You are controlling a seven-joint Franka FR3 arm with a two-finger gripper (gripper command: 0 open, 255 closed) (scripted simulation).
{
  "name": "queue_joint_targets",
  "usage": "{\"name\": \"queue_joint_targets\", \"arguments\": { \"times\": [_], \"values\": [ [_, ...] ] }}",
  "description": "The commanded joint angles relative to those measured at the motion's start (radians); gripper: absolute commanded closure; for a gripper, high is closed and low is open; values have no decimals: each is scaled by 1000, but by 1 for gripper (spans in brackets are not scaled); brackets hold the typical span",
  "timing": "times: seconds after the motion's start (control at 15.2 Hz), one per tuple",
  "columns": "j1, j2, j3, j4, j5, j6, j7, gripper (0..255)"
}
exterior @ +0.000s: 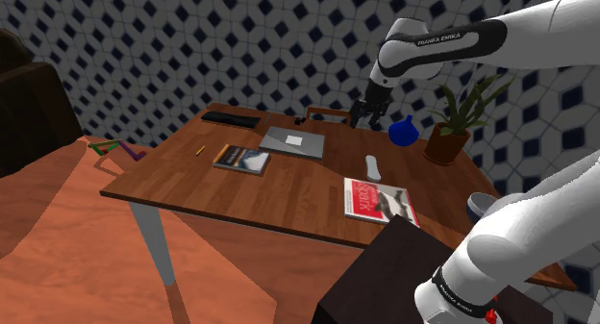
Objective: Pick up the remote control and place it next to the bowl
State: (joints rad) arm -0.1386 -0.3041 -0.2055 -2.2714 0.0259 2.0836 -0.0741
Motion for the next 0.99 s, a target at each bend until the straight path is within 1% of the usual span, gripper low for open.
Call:
{"name": "queue_joint_targets", "arguments": {
  "times": [0.0, 0.4, 0.92],
  "values": [
    [-11, 64, -19, 15, 7, 43, -2, 0],
    [-47, 249, -73, 81, 47, 133, -17, 0],
    [-111, 506, -122, 211, 139, 214, -51, 0]
  ]
}}
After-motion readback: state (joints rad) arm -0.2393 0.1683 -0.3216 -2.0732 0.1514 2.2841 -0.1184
